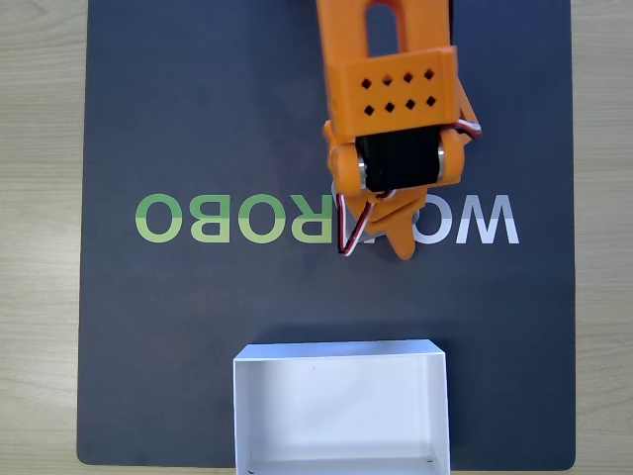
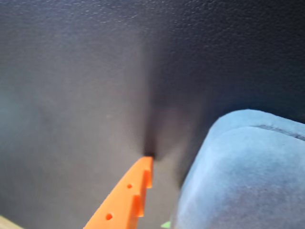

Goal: Grab the usb to bin

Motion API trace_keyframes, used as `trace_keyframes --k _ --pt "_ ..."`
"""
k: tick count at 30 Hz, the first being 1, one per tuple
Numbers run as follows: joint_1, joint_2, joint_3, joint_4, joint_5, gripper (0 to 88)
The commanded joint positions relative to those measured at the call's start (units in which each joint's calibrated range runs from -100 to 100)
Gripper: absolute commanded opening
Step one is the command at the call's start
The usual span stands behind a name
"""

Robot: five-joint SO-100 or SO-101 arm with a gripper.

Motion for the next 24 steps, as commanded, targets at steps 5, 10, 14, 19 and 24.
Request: trace_keyframes --k 5,10,14,19,24 --pt "-0.07 -0.69 -1.40 -0.43 -0.20 49.2" --pt "-0.07 -0.43 -2.94 -1.22 -2.15 36.9" --pt "-0.24 -0.35 -3.21 -1.31 -3.30 21.7" --pt "-0.24 -0.86 -3.21 -1.31 -2.94 14.5" --pt "-0.07 -2.81 -5.19 -0.52 -3.04 14.5"
